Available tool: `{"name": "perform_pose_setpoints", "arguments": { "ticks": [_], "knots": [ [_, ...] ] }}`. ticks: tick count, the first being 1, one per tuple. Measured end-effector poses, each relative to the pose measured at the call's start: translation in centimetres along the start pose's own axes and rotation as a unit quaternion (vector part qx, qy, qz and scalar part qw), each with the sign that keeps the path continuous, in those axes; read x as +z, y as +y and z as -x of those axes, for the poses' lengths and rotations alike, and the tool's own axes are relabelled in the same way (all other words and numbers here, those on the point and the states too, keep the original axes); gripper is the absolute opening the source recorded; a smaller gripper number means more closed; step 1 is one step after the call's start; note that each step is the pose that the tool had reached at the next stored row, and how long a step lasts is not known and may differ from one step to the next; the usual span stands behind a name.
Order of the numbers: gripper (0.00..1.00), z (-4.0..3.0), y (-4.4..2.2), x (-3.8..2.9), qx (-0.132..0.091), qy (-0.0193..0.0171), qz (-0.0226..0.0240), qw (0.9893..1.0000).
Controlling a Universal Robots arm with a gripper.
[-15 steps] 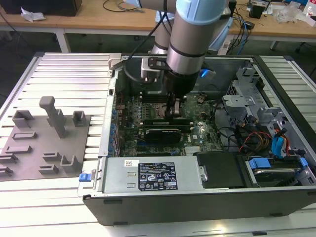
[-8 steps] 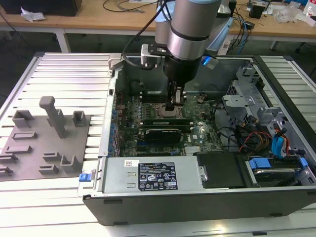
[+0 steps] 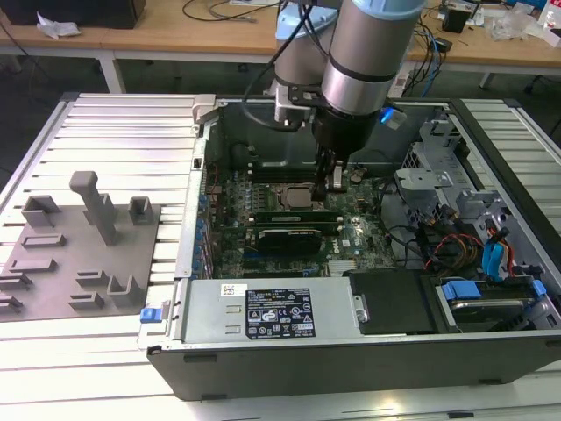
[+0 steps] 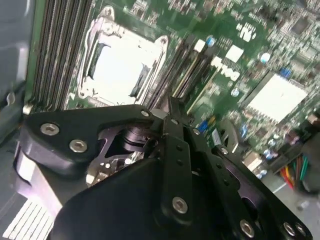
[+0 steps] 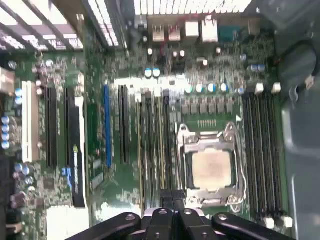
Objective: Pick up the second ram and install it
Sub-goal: 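Press down the second ram until it locks into place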
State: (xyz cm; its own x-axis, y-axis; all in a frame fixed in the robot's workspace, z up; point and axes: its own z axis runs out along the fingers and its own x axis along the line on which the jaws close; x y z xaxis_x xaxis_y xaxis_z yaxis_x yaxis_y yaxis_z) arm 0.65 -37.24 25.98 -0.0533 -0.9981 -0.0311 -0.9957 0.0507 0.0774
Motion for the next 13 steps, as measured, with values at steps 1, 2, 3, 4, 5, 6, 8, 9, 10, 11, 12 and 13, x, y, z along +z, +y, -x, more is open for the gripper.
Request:
{"name": "perform_pose_setpoints", "arguments": {
  "ticks": [1,2,3,4,5,6,8,9,10,11,12,13],
  "knots": [
    [0.11,0.0,-0.34,0.36,0.0,0.0,0.0001,1.0],
    [0.11,0.01,-0.78,0.95,0.0,0.0001,0.0003,1.0],
    [0.11,0.01,-1.21,1.36,0.0,0.0001,0.0005,1.0],
    [0.11,0.03,-1.77,1.8,0.0,0.0,0.0007,1.0],
    [0.11,0.03,-2.19,2.17,0.0,0.0,0.0008,1.0],
    [0.11,0.01,-2.25,2.5,0.0,0.0001,0.0007,1.0],
    [0.11,-0.05,-2.3,3.19,0.0,0.001,0.0011,1.0],
    [0.11,-0.03,-2.3,3.16,0.0,0.0003,0.0007,1.0],
    [0.11,0.01,-2.2,2.84,0.0,-0.0013,-0.0011,1.0],
    [0.11,0.0,-1.94,2.46,0.0,-0.0006,-0.0025,1.0],
    [0.11,-0.04,-1.59,2.46,0.0,-0.0006,-0.0039,1.0],
    [0.11,-0.09,-0.99,2.49,0.0,-0.0004,-0.0051,1.0]
  ]
}}
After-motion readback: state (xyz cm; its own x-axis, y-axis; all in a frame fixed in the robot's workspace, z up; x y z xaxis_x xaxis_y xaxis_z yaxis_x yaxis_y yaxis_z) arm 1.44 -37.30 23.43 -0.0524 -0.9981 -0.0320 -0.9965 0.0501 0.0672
